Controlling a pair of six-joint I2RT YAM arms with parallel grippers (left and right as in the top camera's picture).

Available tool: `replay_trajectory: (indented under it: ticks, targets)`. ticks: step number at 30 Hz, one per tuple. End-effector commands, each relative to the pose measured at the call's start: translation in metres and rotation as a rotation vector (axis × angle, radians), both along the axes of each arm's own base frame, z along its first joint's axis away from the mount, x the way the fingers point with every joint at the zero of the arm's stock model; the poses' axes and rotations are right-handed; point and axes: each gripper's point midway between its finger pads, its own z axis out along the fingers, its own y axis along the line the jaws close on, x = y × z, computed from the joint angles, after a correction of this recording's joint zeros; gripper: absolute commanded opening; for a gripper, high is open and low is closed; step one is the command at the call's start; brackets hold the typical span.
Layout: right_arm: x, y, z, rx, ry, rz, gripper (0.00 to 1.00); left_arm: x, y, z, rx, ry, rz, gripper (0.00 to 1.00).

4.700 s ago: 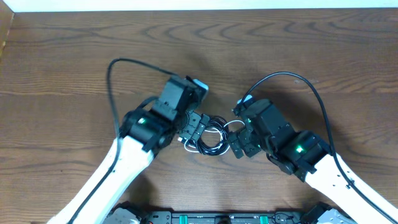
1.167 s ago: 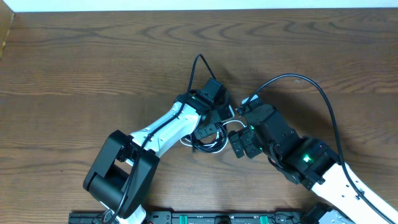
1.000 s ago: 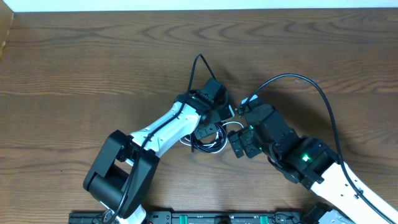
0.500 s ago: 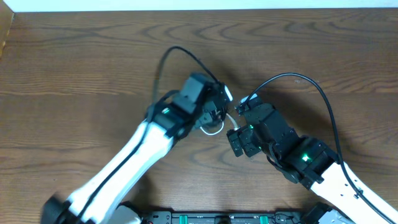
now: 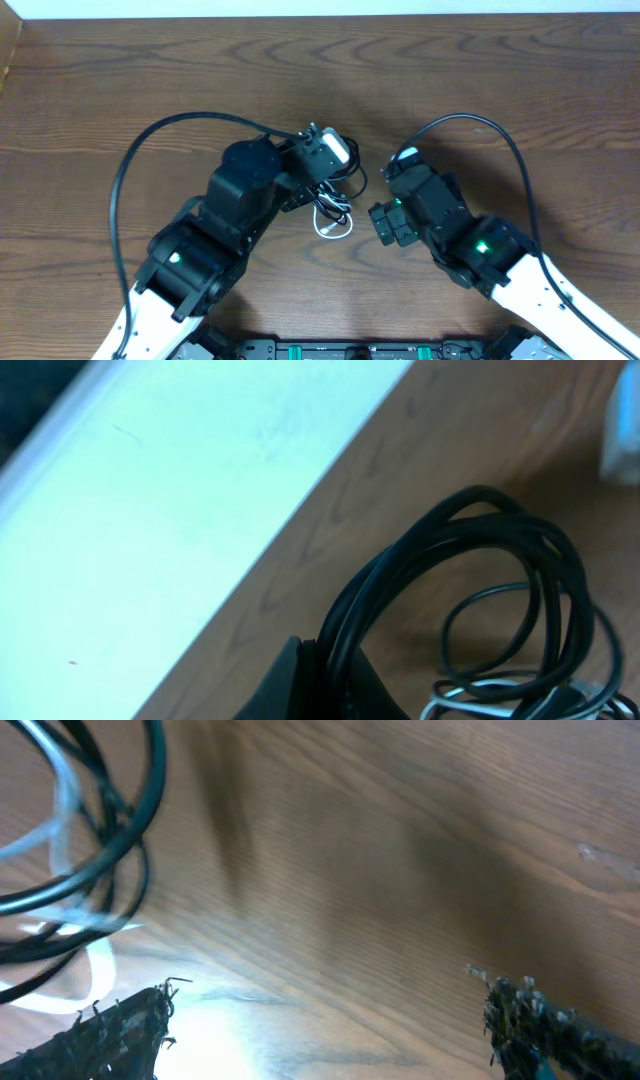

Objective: Untangle cables

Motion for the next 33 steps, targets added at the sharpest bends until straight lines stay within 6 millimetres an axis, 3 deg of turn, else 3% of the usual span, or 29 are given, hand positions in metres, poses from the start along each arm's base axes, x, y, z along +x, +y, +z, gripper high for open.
replay_trajectory:
  ticks: [1, 5, 8, 12, 15, 18, 20, 25, 30, 33]
  targets:
    - [0.009, -0.002, -0.01, -0.055, -0.004, -0.036, 0.99, 0.001, 0.004, 0.02, -0.038, -0.048, 0.023, 0.08]
    - [0.011, 0.009, -0.029, -0.061, 0.046, -0.011, 0.99, 0.01, 0.016, 0.029, -0.03, -0.094, 0.107, 0.08]
    - [0.007, 0.037, -0.03, 0.027, 0.067, 0.059, 0.99, 0.017, 0.029, 0.038, -0.027, -0.139, 0.193, 0.07]
    - [0.008, 0.071, 0.002, 0.165, -0.028, 0.138, 0.99, 0.021, 0.039, 0.042, -0.016, -0.163, 0.256, 0.07]
    - [0.009, 0.079, 0.03, 0.23, -0.109, 0.165, 0.99, 0.022, 0.045, 0.045, -0.012, -0.177, 0.29, 0.07]
    - [0.01, 0.072, 0.042, 0.238, -0.147, 0.144, 0.99, 0.026, 0.059, 0.057, -0.018, -0.227, 0.378, 0.07]
    - [0.008, 0.067, 0.04, 0.216, -0.141, 0.133, 0.99, 0.027, 0.066, 0.066, -0.046, -0.259, 0.423, 0.07]
    - [0.0, 0.048, 0.009, 0.089, -0.049, 0.107, 0.99, 0.024, 0.071, 0.079, -0.087, -0.296, 0.446, 0.08]
    - [0.003, 0.02, -0.018, -0.072, -0.011, 0.003, 0.99, 0.015, 0.115, 0.102, -0.1, -0.384, 0.678, 0.07]
    - [0.009, 0.016, -0.023, -0.107, -0.027, -0.021, 0.99, 0.004, 0.135, 0.11, -0.105, -0.411, 0.768, 0.07]
